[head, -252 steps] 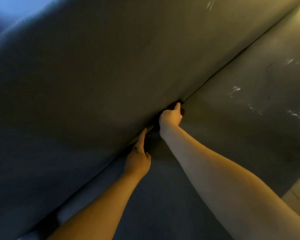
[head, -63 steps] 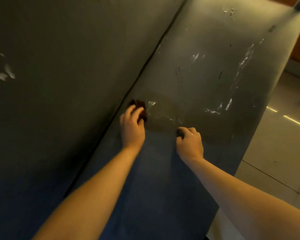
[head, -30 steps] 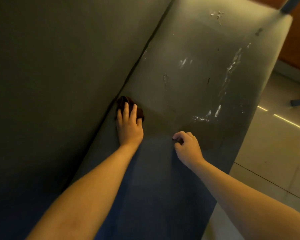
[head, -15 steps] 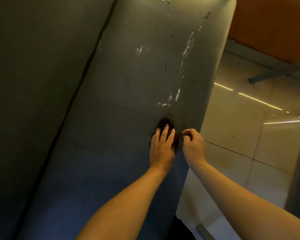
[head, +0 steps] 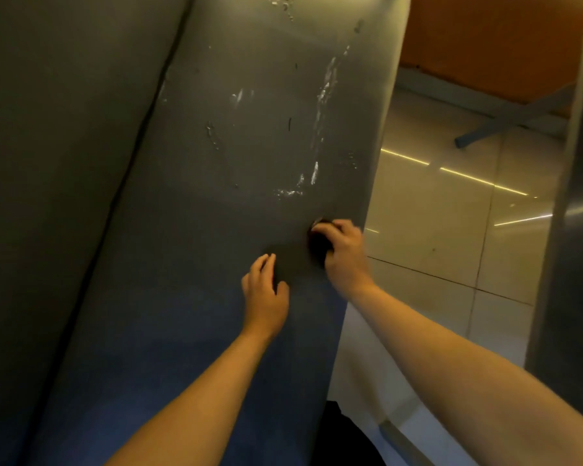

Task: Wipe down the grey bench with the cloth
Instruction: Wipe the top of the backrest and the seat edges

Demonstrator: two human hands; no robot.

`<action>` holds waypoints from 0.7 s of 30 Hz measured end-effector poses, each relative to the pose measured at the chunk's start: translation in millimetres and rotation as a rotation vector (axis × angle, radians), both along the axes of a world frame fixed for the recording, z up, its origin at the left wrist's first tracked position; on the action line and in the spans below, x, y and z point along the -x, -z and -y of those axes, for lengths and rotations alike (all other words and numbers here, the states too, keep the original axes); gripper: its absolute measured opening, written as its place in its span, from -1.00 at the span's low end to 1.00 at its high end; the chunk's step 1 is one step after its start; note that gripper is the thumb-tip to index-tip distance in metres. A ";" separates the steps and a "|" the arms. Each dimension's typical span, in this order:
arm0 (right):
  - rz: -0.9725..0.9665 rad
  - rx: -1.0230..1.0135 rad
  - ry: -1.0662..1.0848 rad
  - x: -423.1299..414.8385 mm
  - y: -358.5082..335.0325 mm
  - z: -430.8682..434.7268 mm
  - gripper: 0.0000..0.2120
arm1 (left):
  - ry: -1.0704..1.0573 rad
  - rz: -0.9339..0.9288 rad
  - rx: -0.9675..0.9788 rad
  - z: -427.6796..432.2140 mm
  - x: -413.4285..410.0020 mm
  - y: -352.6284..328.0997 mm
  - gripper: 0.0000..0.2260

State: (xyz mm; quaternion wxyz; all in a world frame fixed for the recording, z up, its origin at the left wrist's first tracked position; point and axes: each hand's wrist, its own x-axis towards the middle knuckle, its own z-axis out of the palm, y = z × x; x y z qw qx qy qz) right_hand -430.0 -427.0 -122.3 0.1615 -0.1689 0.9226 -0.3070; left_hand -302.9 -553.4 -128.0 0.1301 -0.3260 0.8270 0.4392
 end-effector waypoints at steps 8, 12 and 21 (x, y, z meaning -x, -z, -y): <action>-0.073 -0.146 -0.092 9.3 39.5 -9.1 -0.52 | 0.240 0.118 0.149 -18.0 -16.2 24.4 -0.29; -0.139 -0.078 -0.172 -50.1 45.0 -23.9 -0.55 | 0.239 0.053 0.074 -8.4 -21.6 26.2 -0.21; -0.210 -0.079 -0.360 -63.5 40.5 -43.9 -0.40 | 0.232 0.052 0.036 -5.4 -21.4 28.0 -0.21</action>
